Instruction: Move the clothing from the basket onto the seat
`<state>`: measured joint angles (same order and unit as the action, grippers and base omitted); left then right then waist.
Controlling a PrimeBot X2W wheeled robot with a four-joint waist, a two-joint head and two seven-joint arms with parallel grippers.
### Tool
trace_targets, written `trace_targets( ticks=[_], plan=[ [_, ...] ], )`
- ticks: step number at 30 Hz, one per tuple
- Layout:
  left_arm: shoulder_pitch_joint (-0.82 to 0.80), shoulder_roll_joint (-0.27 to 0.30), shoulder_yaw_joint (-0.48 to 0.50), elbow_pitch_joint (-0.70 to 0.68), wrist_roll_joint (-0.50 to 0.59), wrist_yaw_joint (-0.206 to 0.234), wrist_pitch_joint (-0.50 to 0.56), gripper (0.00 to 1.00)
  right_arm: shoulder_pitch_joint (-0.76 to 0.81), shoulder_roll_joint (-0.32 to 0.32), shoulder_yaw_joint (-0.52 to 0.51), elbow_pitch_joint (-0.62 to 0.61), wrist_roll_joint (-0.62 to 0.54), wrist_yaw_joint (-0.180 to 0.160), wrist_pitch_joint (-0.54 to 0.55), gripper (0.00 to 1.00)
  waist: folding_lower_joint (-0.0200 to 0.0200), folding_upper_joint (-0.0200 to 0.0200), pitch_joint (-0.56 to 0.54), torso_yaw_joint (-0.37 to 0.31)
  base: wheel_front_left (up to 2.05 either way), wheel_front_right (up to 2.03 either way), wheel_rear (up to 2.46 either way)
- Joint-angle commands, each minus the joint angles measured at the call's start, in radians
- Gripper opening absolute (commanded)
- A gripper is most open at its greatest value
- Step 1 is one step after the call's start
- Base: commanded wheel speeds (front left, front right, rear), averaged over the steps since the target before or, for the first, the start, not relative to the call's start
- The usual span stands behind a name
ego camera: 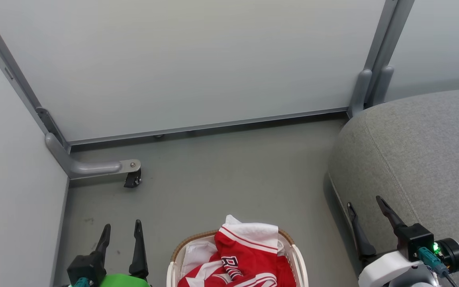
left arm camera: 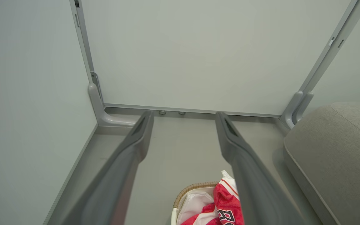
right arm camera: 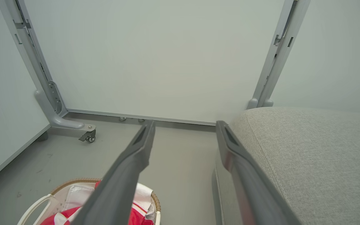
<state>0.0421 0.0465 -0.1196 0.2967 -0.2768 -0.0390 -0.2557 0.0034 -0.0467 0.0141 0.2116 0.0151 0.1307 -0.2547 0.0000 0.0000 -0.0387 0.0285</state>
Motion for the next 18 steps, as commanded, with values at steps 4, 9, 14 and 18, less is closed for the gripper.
trace_targets(
  ticks=[4, 9, 14, 18],
  plan=[
    [0.014, 0.007, -0.002, 0.008, 0.037, 0.004, -0.011, 1.00, 0.010, -0.007, 0.003, -0.002, -0.041, 0.000, -0.012, 1.00, 0.0000, 0.0000, -0.001, 0.000, 0.00, 0.00, 0.00],
    [0.014, 0.007, -0.002, 0.010, 0.036, 0.003, -0.011, 1.00, 0.010, -0.006, 0.001, -0.004, -0.036, 0.000, -0.012, 1.00, 0.0000, 0.0000, 0.001, 0.000, 0.00, 0.00, 0.00],
    [0.015, 0.007, -0.005, 0.012, 0.034, 0.003, -0.011, 1.00, 0.010, -0.006, 0.000, -0.002, -0.033, 0.000, -0.012, 1.00, 0.0000, 0.0000, 0.001, 0.000, 0.00, 0.00, 0.00],
    [0.014, 0.007, -0.005, 0.013, 0.032, 0.000, -0.011, 1.00, 0.010, -0.006, 0.001, -0.001, -0.032, 0.000, -0.012, 1.00, 0.0000, 0.0000, 0.001, 0.000, 0.00, 0.00, 0.00]
  ],
)
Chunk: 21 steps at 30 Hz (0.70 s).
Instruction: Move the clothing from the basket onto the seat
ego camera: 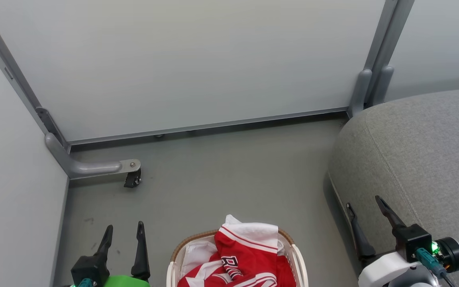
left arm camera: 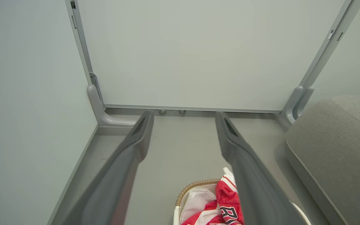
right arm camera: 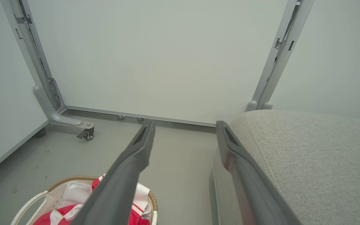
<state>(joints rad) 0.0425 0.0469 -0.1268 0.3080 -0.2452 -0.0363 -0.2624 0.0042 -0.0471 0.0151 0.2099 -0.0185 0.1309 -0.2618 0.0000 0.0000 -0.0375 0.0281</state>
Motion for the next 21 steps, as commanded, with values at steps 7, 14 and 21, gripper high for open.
trace_targets(
  ticks=[7, 14, 21],
  plan=[
    [0.014, 0.006, 0.003, 0.000, 0.001, -0.004, -0.004, 1.00, 0.008, -0.006, -0.001, -0.002, 0.003, 0.000, -0.005, 1.00, 0.0000, 0.0000, 0.004, -0.002, 0.00, 0.00, 0.00],
    [0.004, 0.006, -0.006, 0.001, -0.001, -0.002, -0.004, 1.00, -0.002, -0.006, -0.003, -0.005, 0.002, 0.000, -0.005, 1.00, 0.0000, 0.0000, 0.021, -0.005, 0.00, 0.00, 0.00],
    [-0.042, 0.006, -0.058, 0.054, -0.016, -0.016, -0.003, 1.00, -0.027, -0.006, -0.002, -0.010, -0.004, 0.000, -0.005, 1.00, 0.0000, 0.0000, 0.079, -0.015, 0.00, 0.00, 0.00]
  ],
)
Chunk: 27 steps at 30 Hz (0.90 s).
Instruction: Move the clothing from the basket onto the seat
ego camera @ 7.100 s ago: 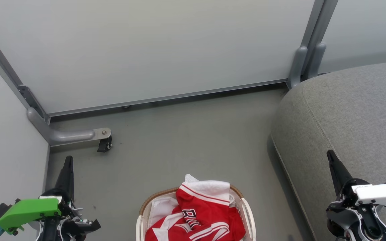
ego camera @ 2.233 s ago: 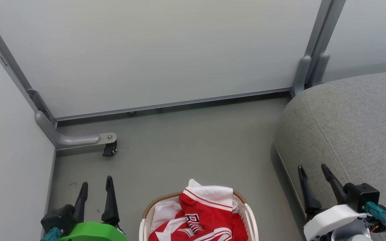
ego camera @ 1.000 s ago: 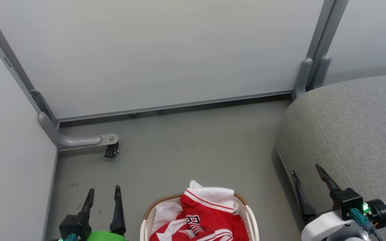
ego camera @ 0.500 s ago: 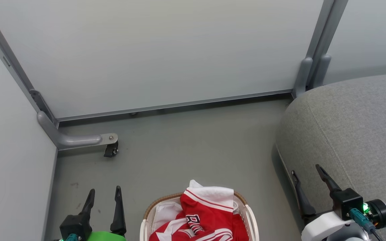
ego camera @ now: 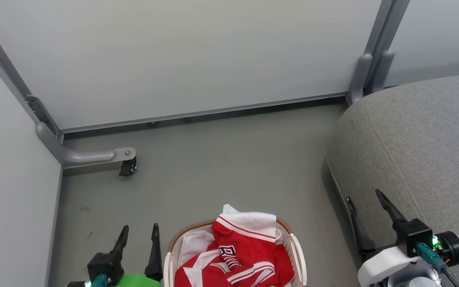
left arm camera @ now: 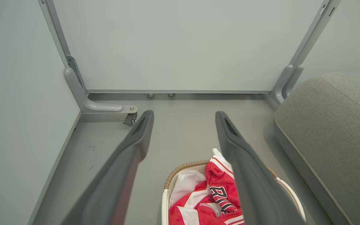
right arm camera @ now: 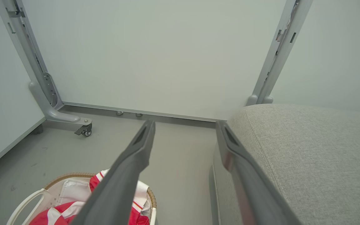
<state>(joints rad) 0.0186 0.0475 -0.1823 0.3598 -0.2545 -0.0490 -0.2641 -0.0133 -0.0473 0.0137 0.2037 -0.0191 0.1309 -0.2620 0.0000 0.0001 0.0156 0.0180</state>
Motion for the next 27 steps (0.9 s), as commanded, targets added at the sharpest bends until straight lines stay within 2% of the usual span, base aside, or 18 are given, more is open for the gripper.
trace_targets(
  ticks=[1, 5, 16, 27],
  plan=[
    [-0.030, 0.005, -0.011, 0.015, -0.010, -0.006, -0.001, 1.00, -0.018, -0.006, -0.001, -0.007, -0.005, 0.000, -0.005, 1.00, 0.0000, -0.0001, 0.040, -0.007, 0.00, 0.00, 0.00],
    [-0.092, 0.005, -0.074, 0.101, -0.001, -0.021, -0.001, 1.00, -0.052, -0.006, -0.006, -0.014, -0.010, 0.000, -0.005, 1.00, 0.0000, -0.0001, 0.111, -0.016, 0.00, 0.00, 0.00],
    [-0.353, 0.005, -0.270, 0.447, 0.019, -0.062, -0.001, 1.00, -0.177, -0.005, 0.010, -0.032, -0.014, 0.000, -0.004, 1.00, 0.0000, -0.0001, 0.349, -0.057, 0.00, 0.00, 0.00],
    [-0.538, 0.006, -0.450, 0.674, -0.015, -0.067, 0.022, 1.00, -0.272, -0.005, 0.053, -0.053, 0.013, 0.000, -0.003, 1.00, 0.0000, -0.0001, 0.533, -0.112, 0.00, 0.00, 0.00]
  ],
)
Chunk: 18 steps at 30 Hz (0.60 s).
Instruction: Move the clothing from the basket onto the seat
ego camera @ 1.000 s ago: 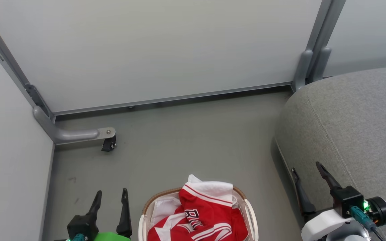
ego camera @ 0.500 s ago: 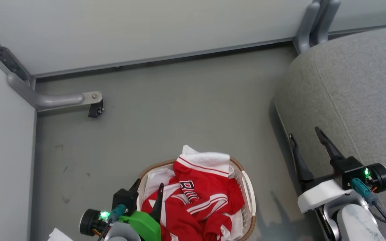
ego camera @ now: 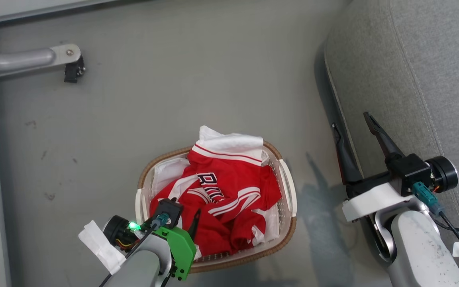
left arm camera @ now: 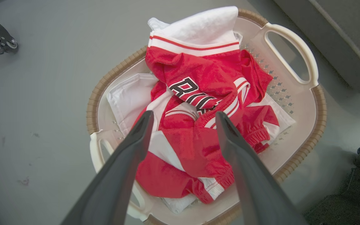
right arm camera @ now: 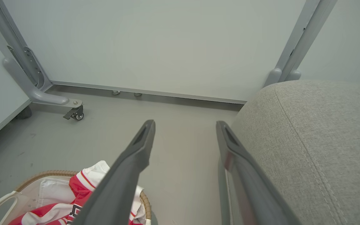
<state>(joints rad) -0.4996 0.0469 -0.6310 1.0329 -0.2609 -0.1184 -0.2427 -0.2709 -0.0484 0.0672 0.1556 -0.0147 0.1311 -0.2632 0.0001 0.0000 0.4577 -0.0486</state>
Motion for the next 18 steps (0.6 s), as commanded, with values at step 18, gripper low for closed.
trace_targets(
  ticks=[18],
  plan=[
    [-0.132, 0.006, -0.136, 0.187, -0.029, 0.004, 0.066, 1.00, -0.086, -0.003, 0.047, -0.021, 0.068, -0.001, -0.002, 1.00, -0.0001, 0.0000, 0.257, -0.115, 0.00, 0.00, 0.00]
  ],
)
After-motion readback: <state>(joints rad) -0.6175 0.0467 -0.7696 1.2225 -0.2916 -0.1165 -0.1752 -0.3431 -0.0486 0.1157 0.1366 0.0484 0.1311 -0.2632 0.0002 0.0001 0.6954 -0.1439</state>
